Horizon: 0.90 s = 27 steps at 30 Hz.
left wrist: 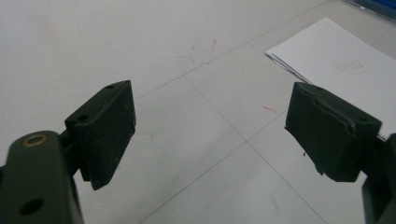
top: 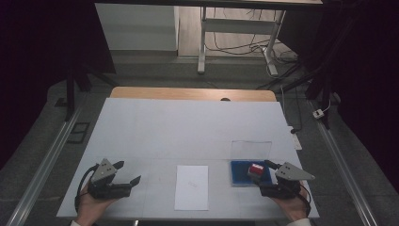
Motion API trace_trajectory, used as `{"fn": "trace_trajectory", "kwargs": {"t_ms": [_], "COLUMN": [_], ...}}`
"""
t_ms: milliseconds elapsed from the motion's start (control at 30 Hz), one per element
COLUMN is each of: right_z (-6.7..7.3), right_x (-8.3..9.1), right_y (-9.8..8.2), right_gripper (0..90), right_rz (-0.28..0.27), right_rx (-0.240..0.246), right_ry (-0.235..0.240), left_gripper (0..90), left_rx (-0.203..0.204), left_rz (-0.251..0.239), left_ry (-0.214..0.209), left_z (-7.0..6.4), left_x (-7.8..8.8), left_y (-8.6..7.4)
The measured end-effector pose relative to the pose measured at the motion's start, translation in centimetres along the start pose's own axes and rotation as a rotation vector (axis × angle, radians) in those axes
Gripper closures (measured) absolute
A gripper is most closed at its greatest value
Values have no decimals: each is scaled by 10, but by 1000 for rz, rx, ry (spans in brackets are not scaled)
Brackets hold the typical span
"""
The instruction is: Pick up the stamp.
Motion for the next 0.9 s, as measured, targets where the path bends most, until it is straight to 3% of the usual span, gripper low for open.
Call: {"fn": "trace_trajectory", "kwargs": {"t_ms": [533, 900], "right_z": [-1, -5], "right_x": [-1, 5], "right_y": [0, 15], "right_gripper": [222, 228], "right_rz": [14, 33], "right_rx": [-1, 17], "right_ry": [-4, 8], "left_gripper": [165, 165], "left_rx": [-13, -17], "left_rz": [23, 32], "left_ry": [-5, -10], "left_z": [-4, -6], "left_x": [-3, -5], "left_y": [0, 0]}}
Point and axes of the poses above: each handheld gripper's, and its own axes: x roughly backward along the jaws, y roughly out of its top, z roughly to its left, the point moved 10 cm from there along -x, roughly forward along the jaws, and after that the axes turned 5 degrees about -z, right-handed, at the moved point
